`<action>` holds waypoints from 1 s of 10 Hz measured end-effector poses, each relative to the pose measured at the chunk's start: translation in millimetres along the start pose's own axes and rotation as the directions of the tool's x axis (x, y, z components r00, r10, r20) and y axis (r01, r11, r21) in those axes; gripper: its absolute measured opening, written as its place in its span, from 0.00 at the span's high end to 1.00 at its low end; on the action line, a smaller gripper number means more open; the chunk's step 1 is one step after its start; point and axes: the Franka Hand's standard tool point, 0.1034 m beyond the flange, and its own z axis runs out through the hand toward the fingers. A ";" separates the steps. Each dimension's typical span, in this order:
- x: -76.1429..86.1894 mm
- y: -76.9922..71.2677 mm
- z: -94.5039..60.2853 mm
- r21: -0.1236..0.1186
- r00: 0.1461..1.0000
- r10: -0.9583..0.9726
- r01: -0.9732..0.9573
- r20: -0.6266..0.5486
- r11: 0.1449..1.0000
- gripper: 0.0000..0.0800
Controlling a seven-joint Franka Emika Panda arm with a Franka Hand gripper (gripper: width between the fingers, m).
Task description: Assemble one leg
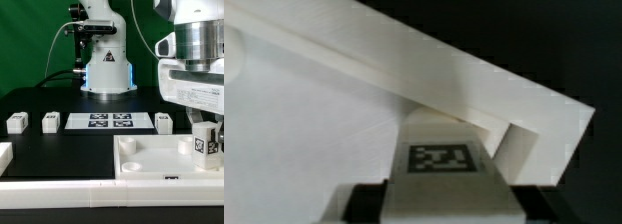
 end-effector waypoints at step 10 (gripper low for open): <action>0.4 0.2 0.2 0.006 0.982 -0.189 0.189 0.010 0.982 0.20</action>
Offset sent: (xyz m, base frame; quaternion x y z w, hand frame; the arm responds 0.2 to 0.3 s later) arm 0.0000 0.0000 0.0000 0.0000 0.0000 0.0000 1.0000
